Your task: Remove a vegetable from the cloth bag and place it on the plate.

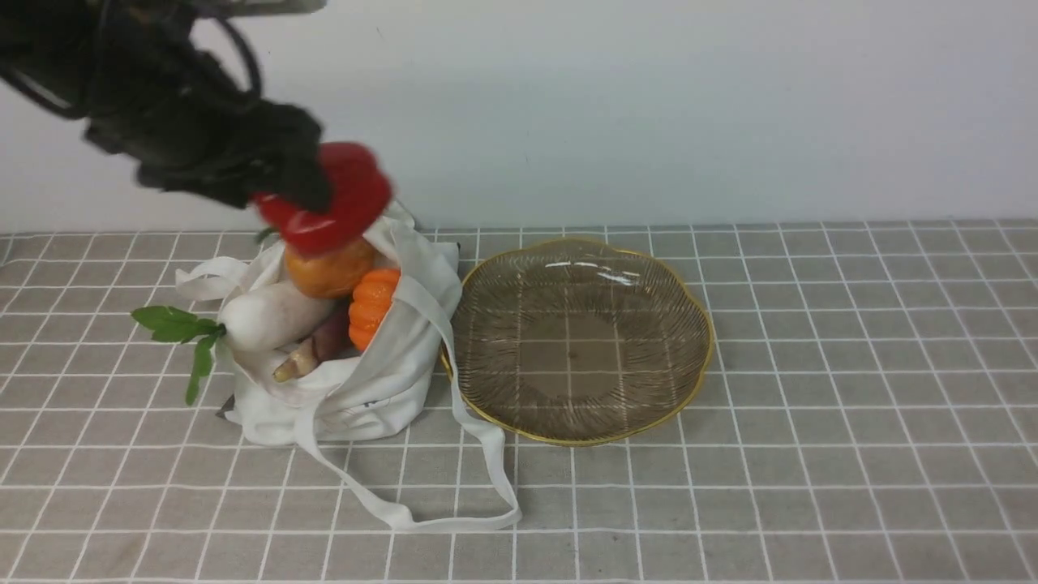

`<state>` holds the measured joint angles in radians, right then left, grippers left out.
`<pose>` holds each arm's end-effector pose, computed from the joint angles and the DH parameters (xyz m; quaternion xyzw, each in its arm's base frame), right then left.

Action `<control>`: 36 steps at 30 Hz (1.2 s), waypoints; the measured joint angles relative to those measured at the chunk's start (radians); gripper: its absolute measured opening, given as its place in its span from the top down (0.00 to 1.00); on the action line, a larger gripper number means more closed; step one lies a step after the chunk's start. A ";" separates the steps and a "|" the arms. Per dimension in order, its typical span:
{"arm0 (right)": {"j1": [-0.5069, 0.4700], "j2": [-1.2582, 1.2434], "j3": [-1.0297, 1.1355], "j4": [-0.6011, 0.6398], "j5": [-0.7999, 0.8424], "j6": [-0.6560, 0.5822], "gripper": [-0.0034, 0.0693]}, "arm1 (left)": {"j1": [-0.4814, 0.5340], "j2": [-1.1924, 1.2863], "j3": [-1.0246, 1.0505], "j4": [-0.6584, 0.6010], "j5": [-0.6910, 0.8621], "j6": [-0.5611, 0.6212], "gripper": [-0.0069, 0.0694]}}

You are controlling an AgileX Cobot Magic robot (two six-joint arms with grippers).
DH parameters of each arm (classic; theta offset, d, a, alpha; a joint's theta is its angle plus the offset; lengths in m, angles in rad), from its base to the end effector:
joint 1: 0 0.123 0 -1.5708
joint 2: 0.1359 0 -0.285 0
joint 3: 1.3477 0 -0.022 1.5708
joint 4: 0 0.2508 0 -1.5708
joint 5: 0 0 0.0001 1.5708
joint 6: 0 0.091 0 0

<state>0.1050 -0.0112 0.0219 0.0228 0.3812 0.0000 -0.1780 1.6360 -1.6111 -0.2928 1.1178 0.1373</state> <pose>0.0520 0.0063 0.1722 -0.0363 0.8054 0.0407 0.5902 0.3407 -0.0853 0.3641 0.1222 0.9492 -0.1482 0.2491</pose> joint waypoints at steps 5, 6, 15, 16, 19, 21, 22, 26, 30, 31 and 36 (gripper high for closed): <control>0.000 0.000 0.000 0.000 0.000 0.000 0.97 | -0.187 0.167 -0.088 -0.047 -0.023 -0.025 0.31; 0.000 0.000 0.000 0.000 0.000 0.000 0.97 | -0.213 0.202 -0.100 -0.048 -0.039 -0.026 0.31; 0.000 0.000 0.000 0.000 0.000 0.000 0.97 | -0.348 0.517 -0.229 -0.052 -0.234 -0.041 0.31; 0.000 0.000 0.000 0.000 0.000 0.000 0.97 | -0.348 0.533 -0.241 -0.052 -0.250 -0.045 0.31; 0.000 0.000 0.000 0.000 0.000 0.000 0.97 | -0.348 0.559 -0.252 -0.053 -0.285 -0.054 0.31; 0.000 0.000 0.000 0.000 0.000 0.000 0.97 | -0.348 0.567 -0.255 -0.056 -0.292 -0.064 0.28; 0.000 0.000 0.000 0.000 0.000 0.000 0.97 | -0.348 0.569 -0.255 -0.055 -0.291 -0.069 0.25; 0.000 0.000 0.000 0.000 0.000 0.000 0.97 | -0.348 0.568 -0.269 -0.059 -0.271 -0.069 0.08; 0.000 0.000 0.000 0.000 0.000 0.000 0.97 | -0.344 0.563 -0.347 -0.058 -0.183 -0.073 0.01; 0.000 0.000 0.000 0.000 0.000 0.000 0.97 | -0.342 0.560 -0.366 -0.058 -0.167 -0.074 0.02; 0.000 0.000 0.000 0.000 0.000 0.000 0.97 | -0.322 0.490 -0.570 -0.025 0.044 -0.063 0.25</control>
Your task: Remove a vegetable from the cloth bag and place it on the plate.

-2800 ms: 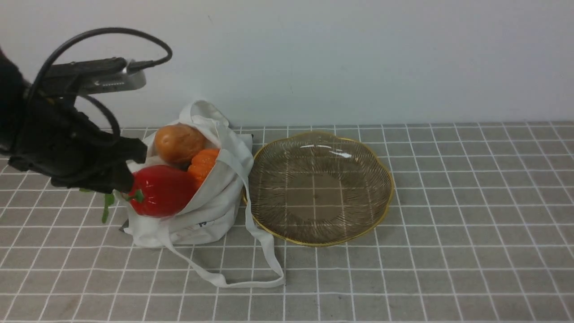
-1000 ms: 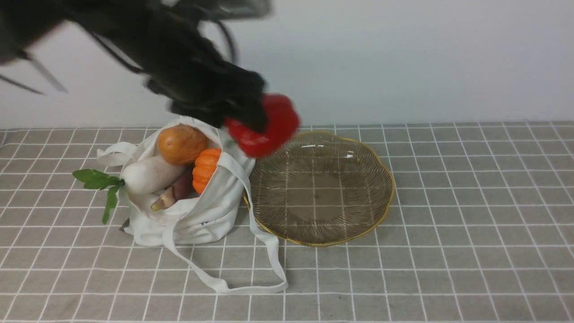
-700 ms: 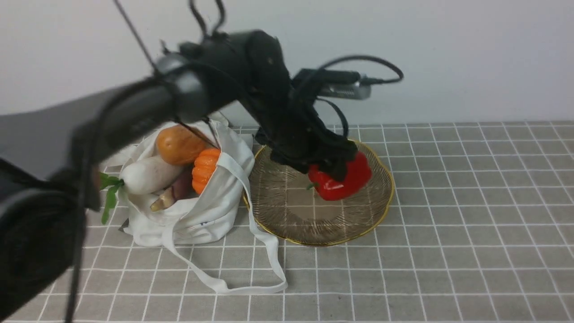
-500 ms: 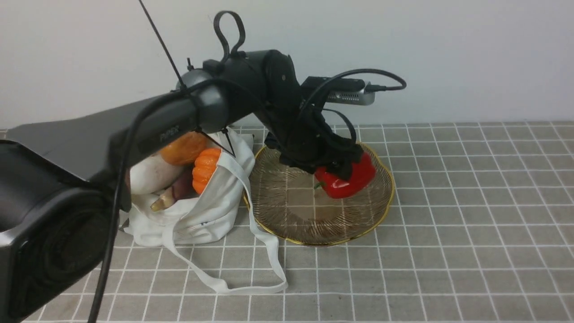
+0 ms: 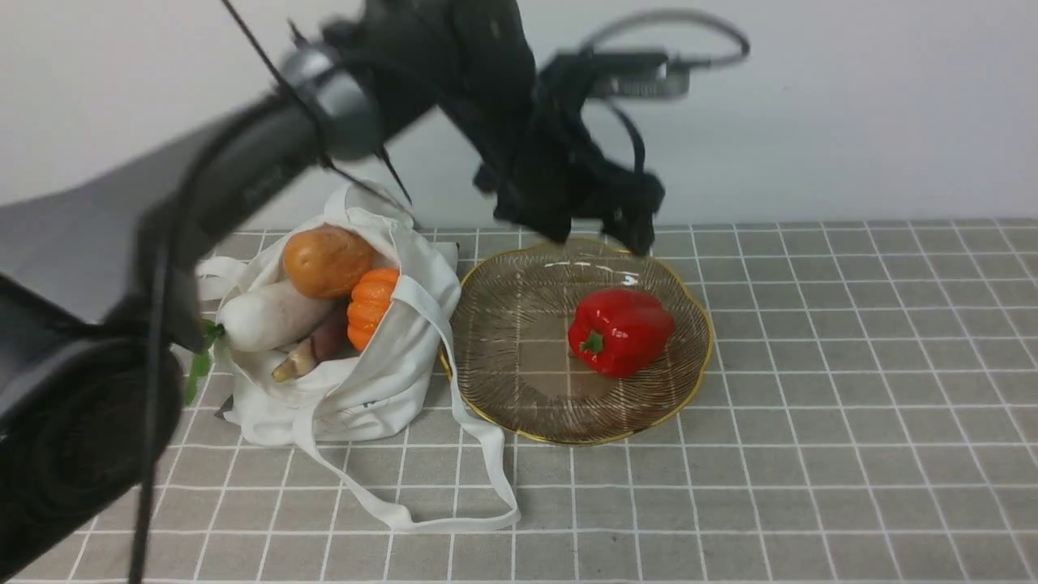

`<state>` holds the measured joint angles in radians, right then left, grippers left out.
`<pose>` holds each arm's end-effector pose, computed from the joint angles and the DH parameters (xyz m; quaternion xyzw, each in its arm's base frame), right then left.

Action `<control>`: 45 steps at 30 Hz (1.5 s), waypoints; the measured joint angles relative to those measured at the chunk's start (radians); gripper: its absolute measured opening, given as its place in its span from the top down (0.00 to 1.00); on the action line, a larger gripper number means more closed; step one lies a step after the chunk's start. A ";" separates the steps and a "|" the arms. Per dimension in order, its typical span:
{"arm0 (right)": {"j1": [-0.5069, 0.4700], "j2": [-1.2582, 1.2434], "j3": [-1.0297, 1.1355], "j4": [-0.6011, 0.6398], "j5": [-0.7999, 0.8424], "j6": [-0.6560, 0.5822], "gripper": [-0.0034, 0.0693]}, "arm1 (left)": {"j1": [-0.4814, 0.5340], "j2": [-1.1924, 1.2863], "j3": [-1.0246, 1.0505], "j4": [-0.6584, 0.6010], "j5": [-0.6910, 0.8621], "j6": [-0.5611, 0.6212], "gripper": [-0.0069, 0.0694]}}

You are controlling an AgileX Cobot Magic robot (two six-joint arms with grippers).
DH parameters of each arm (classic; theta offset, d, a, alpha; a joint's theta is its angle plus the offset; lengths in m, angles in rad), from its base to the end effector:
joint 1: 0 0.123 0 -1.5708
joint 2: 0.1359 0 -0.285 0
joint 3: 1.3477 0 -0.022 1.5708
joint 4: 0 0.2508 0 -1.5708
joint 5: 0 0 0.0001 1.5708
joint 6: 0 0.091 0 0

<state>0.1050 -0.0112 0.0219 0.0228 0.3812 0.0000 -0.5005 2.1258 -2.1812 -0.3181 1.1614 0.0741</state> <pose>0.0520 0.0063 0.1722 -0.0363 0.8054 0.0407 0.5902 0.4031 -0.2503 0.3267 0.2490 0.9170 -0.2104 0.2298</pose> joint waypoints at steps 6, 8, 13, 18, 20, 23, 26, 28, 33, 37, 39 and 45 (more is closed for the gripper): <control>0.000 0.000 0.000 0.000 0.000 0.000 0.97 | 0.005 -0.159 -0.135 0.104 0.075 0.056 0.80; 0.000 0.000 0.000 0.000 0.000 0.000 0.97 | 0.006 -0.228 -0.106 0.148 0.084 0.056 0.88; 0.000 0.000 0.000 0.000 0.000 0.000 0.97 | 0.009 -0.467 0.171 0.179 0.091 0.048 0.92; 0.000 0.000 0.000 0.000 0.000 0.000 0.97 | 0.009 -0.763 0.557 0.188 0.092 0.041 0.92; 0.000 0.000 0.000 0.000 0.000 0.000 0.97 | 0.009 -0.889 0.739 0.183 0.089 0.038 0.92; 0.000 0.000 0.000 0.000 0.000 0.000 0.97 | 0.009 -1.110 1.067 0.146 -0.035 0.034 0.92; 0.000 0.000 0.000 0.000 0.000 0.000 0.97 | 0.009 -1.325 1.392 0.097 -0.301 0.033 0.92; 0.000 0.000 0.000 0.000 0.000 0.000 0.97 | 0.009 -1.477 1.612 0.071 -0.524 0.033 0.92; 0.000 0.000 0.000 0.000 0.000 0.000 0.97 | 0.009 -1.679 1.853 0.069 -0.772 0.033 0.92; 0.000 0.000 0.000 0.000 0.000 0.000 0.97 | 0.009 -1.763 1.945 0.070 -0.876 0.033 0.91; 0.000 0.000 0.000 0.000 0.000 0.000 0.97 | 0.009 -1.783 1.966 0.071 -0.888 0.033 0.91; 0.000 0.000 0.000 0.000 0.000 0.000 0.97 | 0.009 -1.794 1.997 0.072 -0.882 0.033 0.91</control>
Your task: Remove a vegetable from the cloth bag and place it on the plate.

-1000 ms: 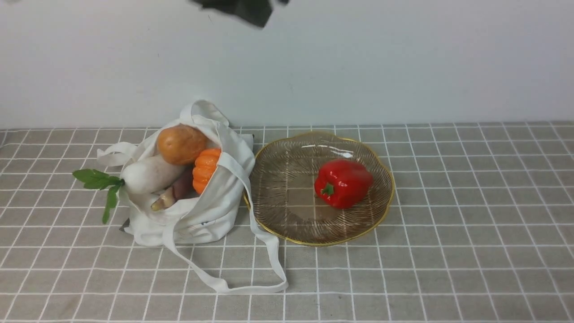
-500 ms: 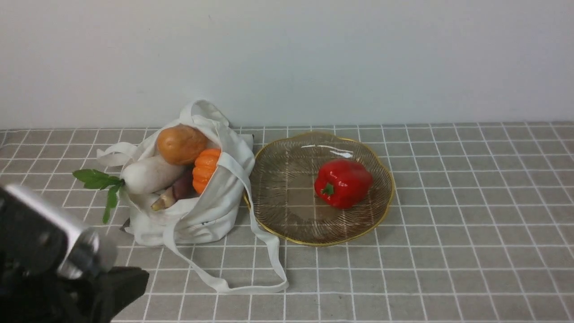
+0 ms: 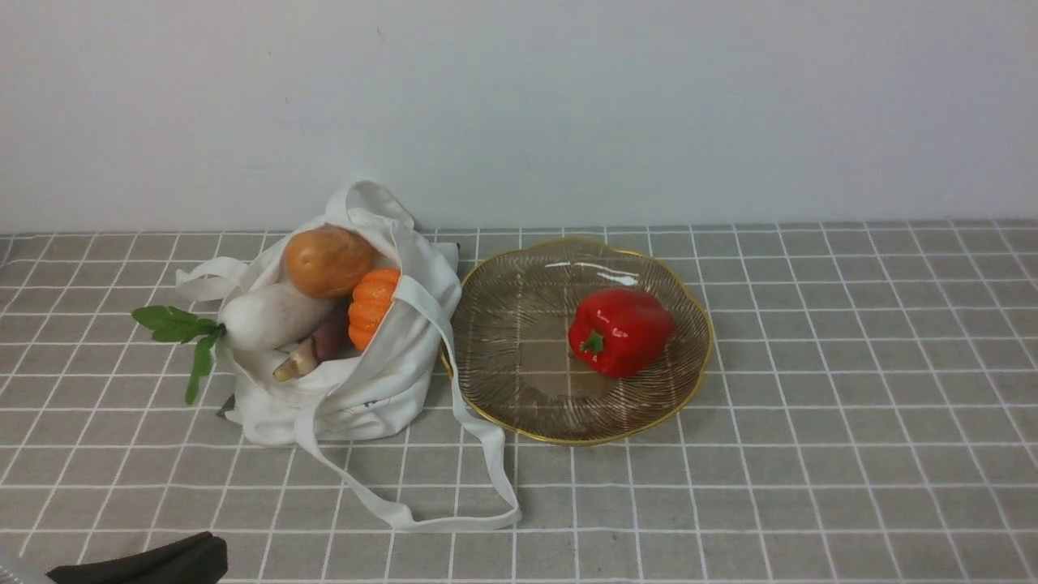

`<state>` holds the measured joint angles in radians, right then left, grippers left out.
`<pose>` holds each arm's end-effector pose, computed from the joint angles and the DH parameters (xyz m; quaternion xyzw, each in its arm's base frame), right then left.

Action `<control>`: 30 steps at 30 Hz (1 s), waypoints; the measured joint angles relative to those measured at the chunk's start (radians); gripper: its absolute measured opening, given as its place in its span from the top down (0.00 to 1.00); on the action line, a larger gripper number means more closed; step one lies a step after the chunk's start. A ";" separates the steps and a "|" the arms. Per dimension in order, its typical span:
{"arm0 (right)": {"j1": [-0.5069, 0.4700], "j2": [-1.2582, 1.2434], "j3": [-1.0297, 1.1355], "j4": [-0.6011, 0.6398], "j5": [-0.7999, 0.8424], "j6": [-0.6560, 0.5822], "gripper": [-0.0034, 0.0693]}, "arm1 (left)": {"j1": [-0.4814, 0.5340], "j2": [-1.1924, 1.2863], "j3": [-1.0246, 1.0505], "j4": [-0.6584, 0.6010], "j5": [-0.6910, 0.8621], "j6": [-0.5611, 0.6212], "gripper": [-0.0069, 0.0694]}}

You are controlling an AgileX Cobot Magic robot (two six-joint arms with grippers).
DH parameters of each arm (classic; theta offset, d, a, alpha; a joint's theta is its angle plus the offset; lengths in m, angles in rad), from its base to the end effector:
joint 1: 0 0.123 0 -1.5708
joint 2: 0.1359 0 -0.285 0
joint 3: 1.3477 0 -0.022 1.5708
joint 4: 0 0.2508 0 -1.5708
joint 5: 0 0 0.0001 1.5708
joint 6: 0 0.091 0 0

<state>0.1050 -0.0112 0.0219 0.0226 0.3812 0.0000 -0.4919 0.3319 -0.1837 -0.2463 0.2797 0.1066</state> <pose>0.0520 0.0063 0.1722 -0.0363 0.8054 0.0406 0.5902 0.0703 -0.0447 0.2284 0.1655 0.7972 -0.2037 0.5437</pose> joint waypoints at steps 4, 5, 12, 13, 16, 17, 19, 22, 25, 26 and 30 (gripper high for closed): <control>0.000 0.000 0.000 0.000 0.000 0.000 0.97 | 0.000 0.000 0.006 0.000 0.003 0.000 0.91; 0.000 0.000 0.000 0.000 0.000 0.000 0.97 | 0.000 0.000 0.006 0.000 0.003 0.000 0.91; 0.000 0.000 0.000 -0.001 0.000 0.000 0.97 | 0.002 -0.033 0.018 0.018 0.003 0.000 0.91; 0.000 0.000 0.000 -0.001 0.000 0.000 0.97 | 0.008 -0.061 0.030 0.021 0.003 0.000 0.91; 0.000 0.000 0.000 -0.001 0.000 0.000 0.97 | 0.049 -0.141 0.066 0.036 0.003 -0.001 0.91; 0.000 0.000 0.000 -0.001 0.000 0.000 0.97 | 0.111 -0.205 0.102 0.050 0.003 -0.001 0.91; 0.000 0.000 0.000 -0.001 0.000 0.000 0.97 | 0.196 -0.268 0.139 0.067 0.004 -0.001 0.91; 0.000 0.000 0.000 -0.001 0.000 0.000 0.97 | 0.332 -0.334 0.178 0.096 0.004 -0.001 0.91; 0.000 0.000 0.000 -0.001 0.000 0.000 0.97 | 0.405 -0.342 0.196 0.113 0.004 -0.002 0.91; 0.000 0.000 0.000 -0.001 0.000 0.000 0.97 | 0.452 -0.342 0.207 0.123 0.005 -0.002 0.91; 0.000 0.000 0.000 -0.001 0.000 0.000 0.97 | 0.501 -0.342 0.212 0.140 0.013 -0.002 0.91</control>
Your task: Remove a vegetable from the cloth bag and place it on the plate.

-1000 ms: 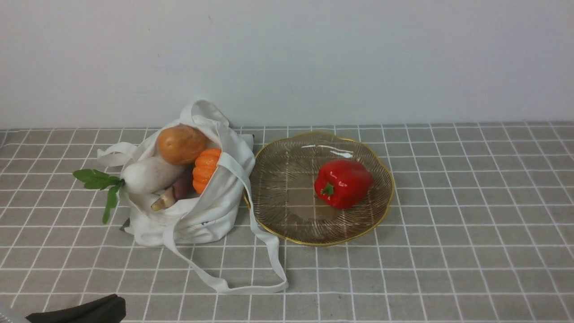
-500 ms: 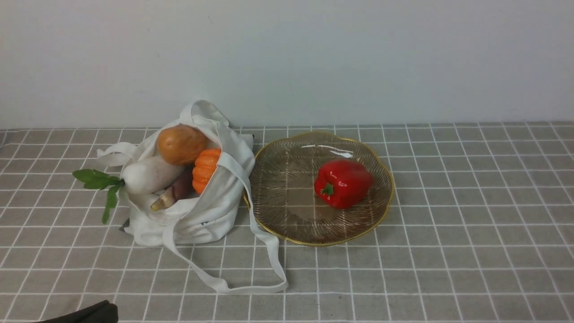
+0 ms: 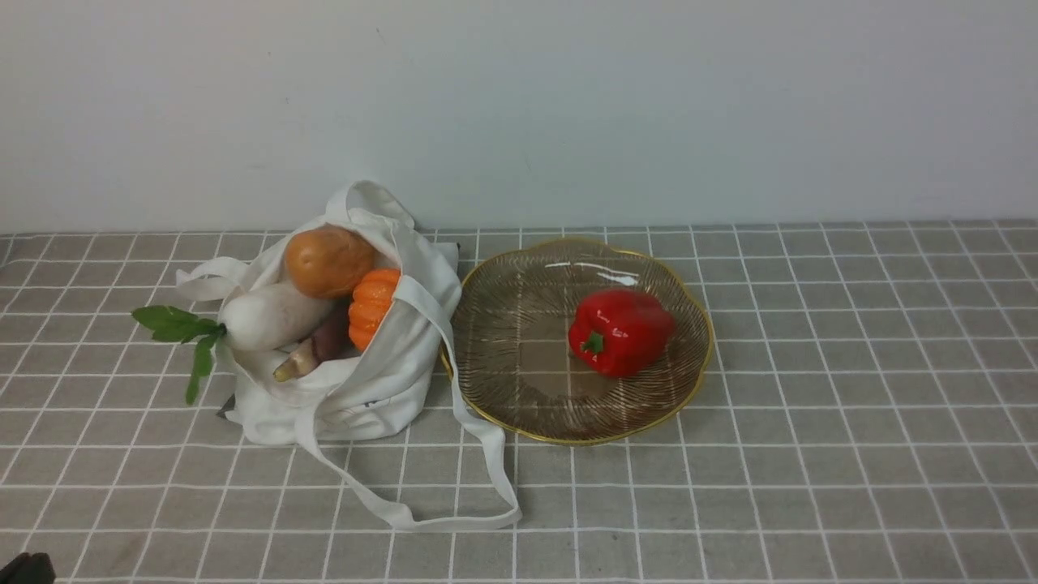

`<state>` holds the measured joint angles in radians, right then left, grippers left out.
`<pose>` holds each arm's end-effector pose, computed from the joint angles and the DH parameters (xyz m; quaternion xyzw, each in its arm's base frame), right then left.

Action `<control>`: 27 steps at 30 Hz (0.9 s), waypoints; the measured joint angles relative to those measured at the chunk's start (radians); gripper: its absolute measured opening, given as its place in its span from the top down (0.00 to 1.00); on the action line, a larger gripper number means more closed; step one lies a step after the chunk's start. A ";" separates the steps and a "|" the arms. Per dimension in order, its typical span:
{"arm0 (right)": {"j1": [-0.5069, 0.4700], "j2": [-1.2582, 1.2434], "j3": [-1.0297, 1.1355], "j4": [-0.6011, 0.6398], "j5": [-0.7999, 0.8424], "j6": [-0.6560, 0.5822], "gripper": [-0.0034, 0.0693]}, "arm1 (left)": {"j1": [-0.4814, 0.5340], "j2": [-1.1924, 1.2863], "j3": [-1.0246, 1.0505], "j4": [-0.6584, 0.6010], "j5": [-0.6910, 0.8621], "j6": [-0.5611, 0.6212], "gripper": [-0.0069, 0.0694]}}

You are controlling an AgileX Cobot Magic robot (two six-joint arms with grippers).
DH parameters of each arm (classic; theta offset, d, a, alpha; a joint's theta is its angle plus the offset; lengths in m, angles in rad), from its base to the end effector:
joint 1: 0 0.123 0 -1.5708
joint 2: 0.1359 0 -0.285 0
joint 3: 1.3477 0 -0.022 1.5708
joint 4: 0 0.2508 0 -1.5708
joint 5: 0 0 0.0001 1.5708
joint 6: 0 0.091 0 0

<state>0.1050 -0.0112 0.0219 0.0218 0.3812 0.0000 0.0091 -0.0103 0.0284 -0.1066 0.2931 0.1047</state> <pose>0.0520 0.0062 0.1722 -0.0366 0.8054 0.0403 0.5903 0.0546 -0.0023 0.1778 0.0071 0.7812 -0.0084 0.6242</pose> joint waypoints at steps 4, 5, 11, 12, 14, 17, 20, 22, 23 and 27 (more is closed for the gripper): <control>0.000 0.000 0.000 0.000 0.000 0.000 0.97 | 0.001 0.000 0.000 0.019 0.044 0.000 0.91; 0.000 0.000 0.000 0.000 0.000 0.000 0.97 | 0.001 0.000 0.000 0.019 0.057 0.000 0.91; 0.000 0.000 0.000 0.000 0.000 0.000 0.97 | 0.001 0.000 0.001 0.021 0.077 0.000 0.91; 0.000 0.000 0.000 0.000 0.000 0.000 0.97 | 0.001 0.000 0.001 0.021 0.077 0.000 0.91; 0.000 0.000 0.000 0.000 0.000 0.000 0.97 | 0.001 0.000 0.001 0.021 0.078 0.000 0.91; 0.000 0.000 0.000 0.000 0.000 0.000 0.97 | 0.001 0.000 0.001 0.021 0.078 0.000 0.91; 0.000 0.000 0.000 0.000 0.000 0.000 0.97 | 0.001 0.000 0.001 0.021 0.078 0.000 0.91; 0.000 0.000 0.000 0.000 0.000 0.000 0.97 | 0.001 0.000 0.001 0.021 0.078 0.000 0.91; 0.000 0.000 0.000 0.000 0.000 0.000 0.97 | 0.001 0.000 0.001 0.021 0.078 0.000 0.91; 0.000 0.000 0.000 0.000 0.000 0.000 0.97 | 0.001 0.000 0.001 0.021 0.078 0.000 0.91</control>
<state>0.1050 -0.0112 0.0219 0.0218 0.3812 0.0000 0.0102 -0.0103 0.0291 -0.0857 0.3713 0.1047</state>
